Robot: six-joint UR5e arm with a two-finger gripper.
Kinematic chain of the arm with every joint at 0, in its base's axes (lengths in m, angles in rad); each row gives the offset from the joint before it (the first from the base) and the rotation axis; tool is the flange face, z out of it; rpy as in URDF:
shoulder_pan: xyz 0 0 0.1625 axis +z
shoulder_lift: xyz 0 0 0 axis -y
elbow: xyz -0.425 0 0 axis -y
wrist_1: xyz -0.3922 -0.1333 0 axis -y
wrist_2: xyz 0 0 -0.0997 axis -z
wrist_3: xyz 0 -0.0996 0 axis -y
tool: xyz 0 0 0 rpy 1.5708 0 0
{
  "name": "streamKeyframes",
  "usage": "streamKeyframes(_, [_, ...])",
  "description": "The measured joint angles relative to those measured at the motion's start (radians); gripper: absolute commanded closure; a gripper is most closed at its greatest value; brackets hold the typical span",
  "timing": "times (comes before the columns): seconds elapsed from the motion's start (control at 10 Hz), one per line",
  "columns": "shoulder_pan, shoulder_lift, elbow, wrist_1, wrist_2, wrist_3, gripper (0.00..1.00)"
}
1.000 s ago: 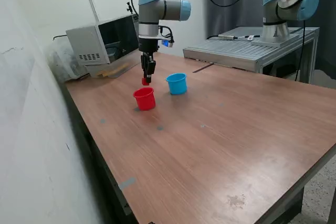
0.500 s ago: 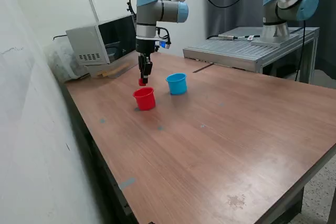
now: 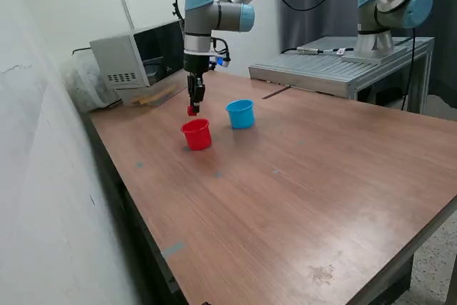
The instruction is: Place red objects in the red bin, and blue objects in the blue bin.
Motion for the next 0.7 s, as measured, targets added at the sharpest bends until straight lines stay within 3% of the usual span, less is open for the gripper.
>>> streamKeyframes(0.7, [0.005, -0.020, 0.008, 0.027, -0.001, -0.001, 0.00])
